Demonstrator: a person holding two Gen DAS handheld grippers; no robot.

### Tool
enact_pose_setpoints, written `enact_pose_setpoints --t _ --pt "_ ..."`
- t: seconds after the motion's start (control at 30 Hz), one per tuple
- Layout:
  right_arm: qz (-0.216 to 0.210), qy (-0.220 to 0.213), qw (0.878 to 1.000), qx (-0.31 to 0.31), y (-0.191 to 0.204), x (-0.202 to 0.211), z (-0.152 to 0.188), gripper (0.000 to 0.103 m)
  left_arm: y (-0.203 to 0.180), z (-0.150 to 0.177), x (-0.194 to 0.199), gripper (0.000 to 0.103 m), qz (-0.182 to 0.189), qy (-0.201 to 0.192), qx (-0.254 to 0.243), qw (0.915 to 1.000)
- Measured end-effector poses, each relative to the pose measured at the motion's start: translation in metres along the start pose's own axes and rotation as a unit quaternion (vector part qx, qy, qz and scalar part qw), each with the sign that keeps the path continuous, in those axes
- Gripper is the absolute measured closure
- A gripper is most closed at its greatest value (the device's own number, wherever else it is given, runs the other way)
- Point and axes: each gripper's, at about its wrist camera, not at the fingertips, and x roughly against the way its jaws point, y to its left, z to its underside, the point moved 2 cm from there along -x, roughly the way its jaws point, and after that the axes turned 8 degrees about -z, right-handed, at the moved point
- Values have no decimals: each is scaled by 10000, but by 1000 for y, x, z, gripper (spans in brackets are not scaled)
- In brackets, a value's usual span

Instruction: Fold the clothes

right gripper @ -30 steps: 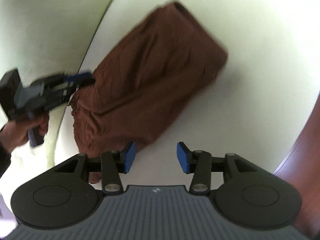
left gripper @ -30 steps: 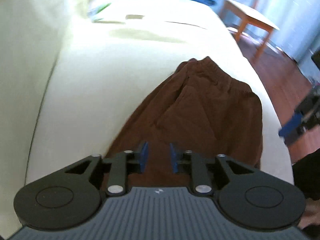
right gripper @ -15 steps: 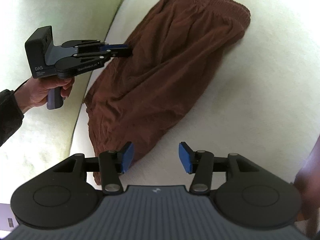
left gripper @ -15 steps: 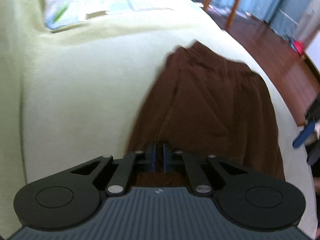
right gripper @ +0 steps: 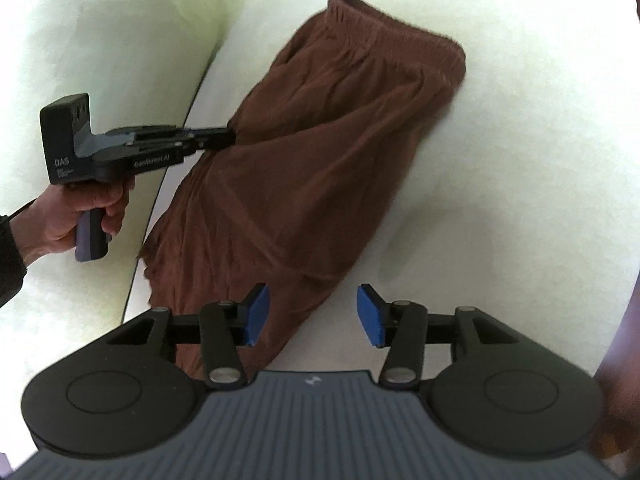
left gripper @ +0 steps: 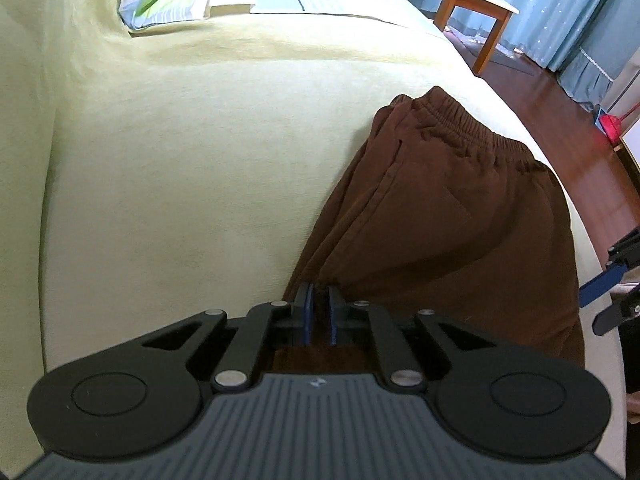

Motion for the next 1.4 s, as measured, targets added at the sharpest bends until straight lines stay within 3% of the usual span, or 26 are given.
enact_pose_setpoints --t 0.1,0.17,0.2,0.37,0.47,0.5,0.67,0.77,0.9,1.03,1.07,1.17,1.3,1.4 --pt "-9 -16 10000 53 -3 1 -5 74 -1 0 1 92 33 -28 68 10000" --pt "-10 -21 10000 -72 -7 -2 -6 98 -4 1 1 91 11 -51 48 10000" --pt "-2 -28 9999 -164 -10 -2 -7 101 -5 1 1 90 -1 -62 37 10000" --pt "178 -2 9996 -196 -19 11 3 98 -8 1 3 84 -77 -97 108 9999" --pt "256 4 9997 -40 -12 19 6 81 -5 3 15 67 -249 -182 331 9990" --pt "231 19 9997 60 -7 23 7 80 -3 4 22 65 -330 -230 415 9983" --pt "37 266 9990 356 18 36 21 74 9 26 74 64 -788 -289 802 9932" --pt "-117 508 9979 396 29 34 33 72 18 57 113 64 -1131 -143 1134 9870" --pt "-431 1078 9914 608 45 18 56 71 29 122 153 63 -1617 325 1842 9690" --pt "-635 1297 9877 596 57 9 75 70 28 173 172 63 -1730 595 2397 9535" --pt "-646 1300 9878 562 59 8 81 69 28 179 173 63 -1710 616 2429 9529" --pt "-645 1215 9899 353 63 2 98 67 28 193 170 63 -1628 618 2355 9562" --pt "-577 896 9943 49 69 -8 128 65 35 185 153 63 -1312 426 1832 9734" --pt "-512 482 9966 -432 75 -18 155 62 42 171 143 59 -1179 337 1488 9812"
